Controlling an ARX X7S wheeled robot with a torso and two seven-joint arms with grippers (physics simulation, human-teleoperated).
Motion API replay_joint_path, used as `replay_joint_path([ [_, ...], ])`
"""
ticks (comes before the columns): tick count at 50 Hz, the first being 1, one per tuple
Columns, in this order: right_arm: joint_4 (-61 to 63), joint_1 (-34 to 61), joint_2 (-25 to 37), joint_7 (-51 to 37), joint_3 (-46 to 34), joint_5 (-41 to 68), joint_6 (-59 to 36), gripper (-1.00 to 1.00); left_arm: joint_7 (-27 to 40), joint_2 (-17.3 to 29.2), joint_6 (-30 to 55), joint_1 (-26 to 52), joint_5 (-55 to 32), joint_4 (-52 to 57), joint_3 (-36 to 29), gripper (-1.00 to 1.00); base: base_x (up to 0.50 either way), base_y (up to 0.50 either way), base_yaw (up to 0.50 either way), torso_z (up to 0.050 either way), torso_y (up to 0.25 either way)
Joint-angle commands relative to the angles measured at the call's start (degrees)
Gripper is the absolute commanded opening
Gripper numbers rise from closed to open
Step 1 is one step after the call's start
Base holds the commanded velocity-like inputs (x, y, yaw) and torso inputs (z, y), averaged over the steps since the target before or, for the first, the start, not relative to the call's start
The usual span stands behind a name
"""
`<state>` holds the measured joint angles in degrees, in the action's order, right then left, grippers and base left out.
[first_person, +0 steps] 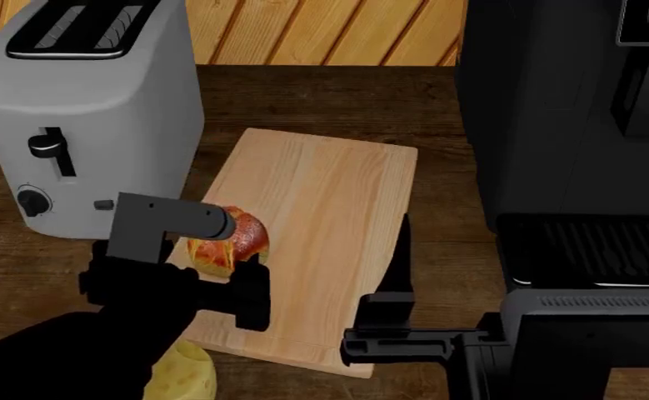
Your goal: Place the bread and cheese on the cutting board.
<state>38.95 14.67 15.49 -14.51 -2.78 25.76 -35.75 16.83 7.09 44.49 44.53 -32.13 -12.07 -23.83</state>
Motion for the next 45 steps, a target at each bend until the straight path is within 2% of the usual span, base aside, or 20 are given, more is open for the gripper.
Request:
replay_joint_path([
  [1, -0.2, 0.1, 0.2, -0.2, -0.5, 0.1, 0.1, 1.0, 1.6, 0.8, 1.6, -0.3, -1.6, 4.2, 0.3, 1.0, 0.0, 0.0, 0.0, 0.0, 0.0],
  [18, 0.7, 0.4, 0.5, -0.6, 0.2, 2.0, -0.5, 1.0, 7.0, 4.2, 8.1, -2.1, -8.1, 23.1, 4.6, 1.0, 0.0, 0.0, 0.0, 0.0, 0.0],
  [26, 2.7, 2.6, 1.5, -3.8, -2.4, 0.7, -6.3, 1.0, 10.5, 7.6, 7.6, -7.7, -13.3, 34.0, 13.3, 1.0, 0.0, 0.0, 0.0, 0.0, 0.0],
  [32, 6.4, 4.1, 3.5, -4.7, -9.2, -2.4, -10.0, 1.0, 11.0, 10.5, 3.9, -14.7, -15.5, 41.4, 19.8, 1.0, 0.0, 0.0, 0.0, 0.0, 0.0],
  [37, 8.0, 5.0, 1.5, -3.2, -7.5, 4.1, -13.5, 1.0, 9.6, 11.8, 0.1, -19.0, -16.7, 43.7, 24.3, 1.0, 0.0, 0.0, 0.0, 0.0, 0.0],
  [45, 9.7, 7.1, -0.8, -2.6, -8.4, 10.0, -18.3, 1.0, 8.0, 13.1, -4.2, -23.4, -15.0, 44.8, 26.8, 1.0, 0.0, 0.0, 0.0, 0.0, 0.0],
])
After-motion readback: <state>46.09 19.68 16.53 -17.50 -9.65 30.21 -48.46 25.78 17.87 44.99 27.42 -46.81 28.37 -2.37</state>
